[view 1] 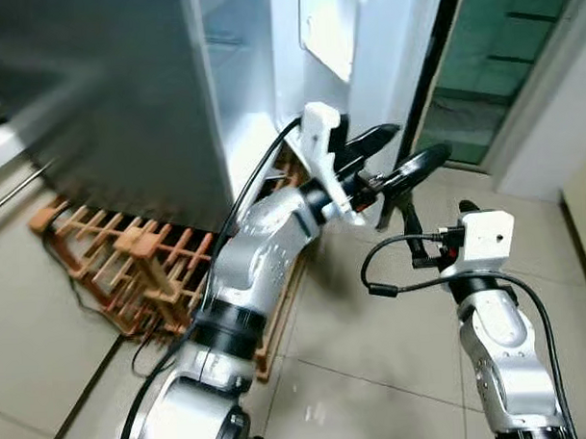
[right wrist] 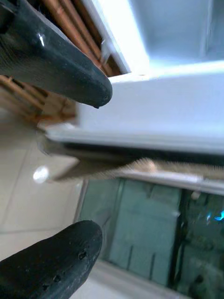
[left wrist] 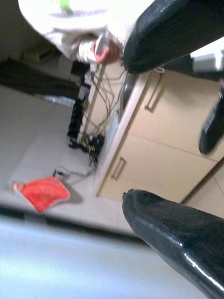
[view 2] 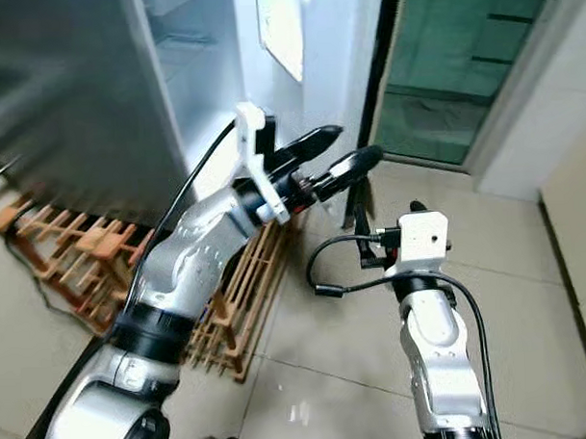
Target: Restocking fridge
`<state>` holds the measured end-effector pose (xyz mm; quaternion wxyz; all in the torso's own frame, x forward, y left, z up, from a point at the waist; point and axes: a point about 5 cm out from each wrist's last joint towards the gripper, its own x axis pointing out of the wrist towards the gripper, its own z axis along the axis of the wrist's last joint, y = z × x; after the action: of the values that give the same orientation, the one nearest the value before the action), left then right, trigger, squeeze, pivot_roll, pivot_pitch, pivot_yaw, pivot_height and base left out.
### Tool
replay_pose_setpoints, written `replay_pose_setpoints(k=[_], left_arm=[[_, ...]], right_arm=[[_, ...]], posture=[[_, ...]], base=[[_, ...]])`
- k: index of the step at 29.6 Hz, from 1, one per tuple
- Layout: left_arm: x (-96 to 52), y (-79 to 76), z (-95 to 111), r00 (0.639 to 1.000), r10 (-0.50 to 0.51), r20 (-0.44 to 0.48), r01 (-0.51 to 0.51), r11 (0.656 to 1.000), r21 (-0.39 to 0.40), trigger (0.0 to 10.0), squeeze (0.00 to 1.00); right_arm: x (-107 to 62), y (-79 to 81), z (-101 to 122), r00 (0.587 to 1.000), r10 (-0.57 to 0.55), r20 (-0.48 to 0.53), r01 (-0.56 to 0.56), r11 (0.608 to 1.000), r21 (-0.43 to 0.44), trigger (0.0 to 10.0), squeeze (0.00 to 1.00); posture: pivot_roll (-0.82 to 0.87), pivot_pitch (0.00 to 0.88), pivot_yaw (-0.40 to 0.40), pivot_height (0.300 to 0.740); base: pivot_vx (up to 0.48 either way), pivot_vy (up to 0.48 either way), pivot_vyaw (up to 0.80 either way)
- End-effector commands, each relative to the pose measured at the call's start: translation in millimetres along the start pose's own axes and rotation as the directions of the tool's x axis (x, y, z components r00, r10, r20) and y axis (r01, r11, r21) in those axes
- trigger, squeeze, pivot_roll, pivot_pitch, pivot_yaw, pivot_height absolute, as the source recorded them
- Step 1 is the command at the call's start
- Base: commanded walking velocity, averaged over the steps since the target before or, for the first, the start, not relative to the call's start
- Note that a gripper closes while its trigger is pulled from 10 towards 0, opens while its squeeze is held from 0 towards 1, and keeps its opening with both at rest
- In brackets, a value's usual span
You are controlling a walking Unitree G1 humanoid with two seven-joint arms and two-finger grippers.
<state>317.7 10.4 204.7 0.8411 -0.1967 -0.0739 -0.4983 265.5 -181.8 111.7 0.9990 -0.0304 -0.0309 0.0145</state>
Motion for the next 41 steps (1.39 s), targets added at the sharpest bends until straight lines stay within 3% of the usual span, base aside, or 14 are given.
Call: replay_pose_setpoints(k=[1,4,6,7,8,10,11,12,13,18,22,27,31,41], left_arm=[[-8.3,7.7,2.8,0.996,0.085,0.011,-0.086,0.996,0.027,10.0,0.00],[-45.7,38.0,14.0,0.938,0.342,0.060,-0.347,0.932,0.107,10.0,0.00],[-73.7,60.6,20.1,0.826,0.554,0.107,-0.563,0.820,0.105,10.0,0.00],[-73.7,60.6,20.1,0.826,0.554,0.107,-0.563,0.820,0.105,10.0,0.00],[-101.2,76.3,21.1,0.698,0.706,0.122,-0.716,0.693,0.085,10.0,0.00],[-140.3,90.8,21.2,0.510,0.849,0.140,-0.860,0.497,0.118,10.0,0.00],[-140.3,90.8,21.2,0.510,0.849,0.140,-0.860,0.497,0.118,10.0,0.00],[-169.9,96.7,22.4,0.375,0.914,0.155,-0.922,0.351,0.163,10.0,0.00],[-176.4,97.0,23.8,0.356,0.920,0.162,-0.927,0.326,0.183,10.0,0.00],[-175.8,92.8,32.0,0.360,0.911,0.203,-0.915,0.303,0.267,10.0,0.00],[-162.0,85.0,38.2,0.403,0.880,0.250,-0.898,0.328,0.294,10.0,0.00],[-158.6,82.6,37.4,0.408,0.880,0.243,-0.912,0.382,0.148,10.0,0.00],[-153.4,78.4,39.4,0.454,0.856,0.248,-0.891,0.428,0.152,10.0,0.00],[-142.8,76.8,32.8,0.483,0.849,0.214,-0.872,0.444,0.206,10.0,0.00]], right_arm=[[-0.9,1.3,0.8,1.000,-0.006,0.002,0.006,1.000,0.002,10.0,0.00],[-2.3,2.5,0.6,1.000,-0.006,0.004,0.006,1.000,0.010,10.0,0.00],[-1.4,2.8,1.1,1.000,-0.001,0.006,0.001,1.000,0.008,10.0,0.00],[-1.4,2.8,1.1,1.000,-0.001,0.006,0.001,1.000,0.008,10.0,0.00],[0.2,2.5,1.6,1.000,0.004,0.007,-0.004,1.000,0.005,10.0,0.00],[3.5,1.0,2.4,1.000,0.006,0.010,-0.006,1.000,0.002,10.0,0.00],[3.5,1.0,2.4,1.000,0.006,0.010,-0.006,1.000,0.002,10.0,0.00],[7.6,-0.2,4.2,1.000,0.008,0.016,-0.008,1.000,0.002,10.0,0.00],[9.2,-0.3,5.0,1.000,0.009,0.018,-0.009,1.000,0.003,10.0,0.00],[20.3,0.3,8.1,1.000,0.017,0.026,-0.017,1.000,-0.001,10.0,0.00],[30.1,5.4,12.1,0.998,0.041,0.041,-0.042,0.999,0.012,10.0,0.00],[34.9,8.4,13.2,0.998,0.046,0.046,-0.047,0.998,0.029,10.0,0.00],[36.5,7.8,11.7,0.999,0.035,0.039,-0.037,0.998,0.051,10.0,0.00],[38.0,8.1,9.4,0.999,0.032,0.033,-0.034,0.997,0.069,10.0,0.00]], posture=[[-0.17,0.000,0.045,0.740],[-0.15,0.000,0.043,0.740],[-0.15,0.000,0.043,0.740],[-0.15,0.000,0.043,0.740],[-0.13,0.000,0.039,0.740],[-0.11,0.000,0.028,0.740],[-0.11,0.000,0.028,0.740],[-0.09,0.000,0.019,0.740],[-0.09,0.000,0.019,0.740],[-0.06,0.000,-0.003,0.740],[-0.05,0.000,-0.010,0.740],[-0.05,0.000,-0.011,0.740],[-0.05,0.000,-0.010,0.740],[-0.05,0.000,-0.007,0.740]], base=[[0.000,0.000,0.00],[0.000,0.000,0.00],[0.000,0.000,0.00],[0.000,0.000,0.00],[0.000,0.000,0.00],[0.000,0.000,0.00],[0.000,0.000,0.00],[0.000,0.000,0.00],[0.000,0.000,0.00],[0.000,0.000,0.59],[0.000,0.000,0.69],[0.000,0.000,0.67],[0.000,0.119,0.65],[0.000,0.321,0.62]])
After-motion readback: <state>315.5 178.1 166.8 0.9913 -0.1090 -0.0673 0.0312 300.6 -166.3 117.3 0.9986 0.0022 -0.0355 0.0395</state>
